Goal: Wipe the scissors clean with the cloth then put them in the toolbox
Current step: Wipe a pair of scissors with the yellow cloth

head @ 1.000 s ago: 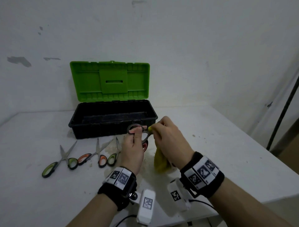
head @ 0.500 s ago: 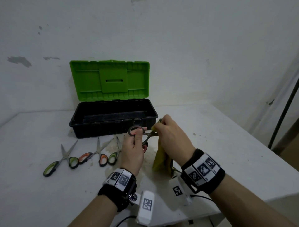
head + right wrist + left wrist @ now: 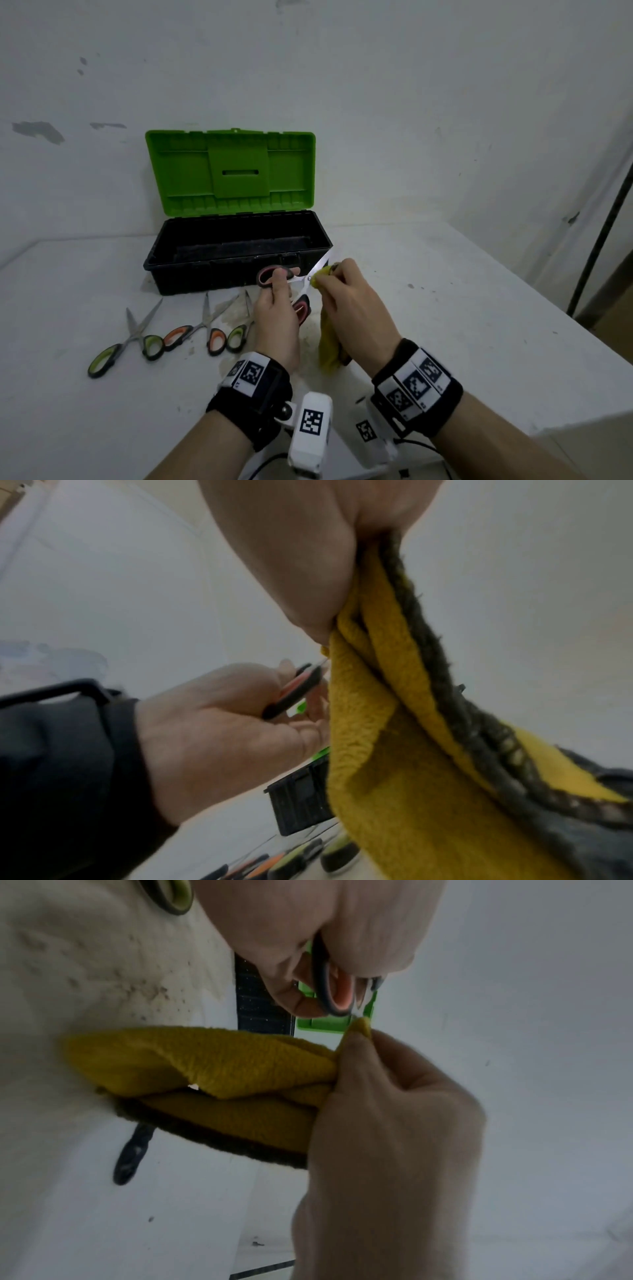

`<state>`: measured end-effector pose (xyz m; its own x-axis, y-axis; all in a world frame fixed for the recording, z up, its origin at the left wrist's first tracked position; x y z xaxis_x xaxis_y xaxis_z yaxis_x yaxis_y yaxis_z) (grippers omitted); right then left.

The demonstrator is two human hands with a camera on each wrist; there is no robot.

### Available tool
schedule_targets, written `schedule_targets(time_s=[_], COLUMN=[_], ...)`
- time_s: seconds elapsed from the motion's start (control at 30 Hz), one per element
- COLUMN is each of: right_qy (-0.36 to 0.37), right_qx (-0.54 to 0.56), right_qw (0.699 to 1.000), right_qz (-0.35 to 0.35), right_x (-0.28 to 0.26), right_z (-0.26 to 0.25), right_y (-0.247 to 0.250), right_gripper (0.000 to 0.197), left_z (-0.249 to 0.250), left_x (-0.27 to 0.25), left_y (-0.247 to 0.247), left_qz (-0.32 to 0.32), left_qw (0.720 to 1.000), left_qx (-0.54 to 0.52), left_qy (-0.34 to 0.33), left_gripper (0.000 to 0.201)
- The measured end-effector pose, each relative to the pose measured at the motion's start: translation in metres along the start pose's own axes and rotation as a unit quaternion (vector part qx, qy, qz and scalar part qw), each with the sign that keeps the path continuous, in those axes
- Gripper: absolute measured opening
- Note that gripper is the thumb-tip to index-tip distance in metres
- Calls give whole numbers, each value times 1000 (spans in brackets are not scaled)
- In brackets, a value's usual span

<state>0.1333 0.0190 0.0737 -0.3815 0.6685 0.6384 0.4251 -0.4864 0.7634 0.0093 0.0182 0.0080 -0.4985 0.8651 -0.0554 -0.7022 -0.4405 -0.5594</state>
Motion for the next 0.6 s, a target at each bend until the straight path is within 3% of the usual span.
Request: schedule_targets(time_s=[0.1,0.17,0.23,0.37,0.47,0.6], right_qy=[-46,-49,-18,21,25,32], right_qx=[-7,5,21,38,35,48], right_qw=[999,998,998,999,999,998], right_qz=[17,41,55,31,13,-8], right_x=[1,1,1,6,2,-7], right_z=[22,25,12,-13,-19,-19], right_y=[7,16,22,15,5,1], right_gripper=[8,8,7,6,7,13], left_z=[1,3,5,10,10,7], left_x=[4,5,5,-4,-3,2], left_y=[7,9,7,-6,-6,2], left_qz=[36,43,29,-29,-44,-43], left_qw=[999,999,1000,998,997,999], left_qx=[-8,-18,-12,20,6,-5], left_qy=[11,4,1,-46,-56,-15], left_gripper=[77,85,75,37,36,44])
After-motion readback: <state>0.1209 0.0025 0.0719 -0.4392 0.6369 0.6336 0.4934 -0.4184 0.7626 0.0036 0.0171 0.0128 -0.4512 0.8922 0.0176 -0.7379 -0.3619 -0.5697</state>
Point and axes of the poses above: each hand's wrist, its own x-axis towards the middle knuckle, its own y-axis out of the back of the hand, z = x × y, the point moved 5 cm from there along x, towards the middle knuckle, and after that the axes turned 12 degrees about -x, right-handed, at the moved point
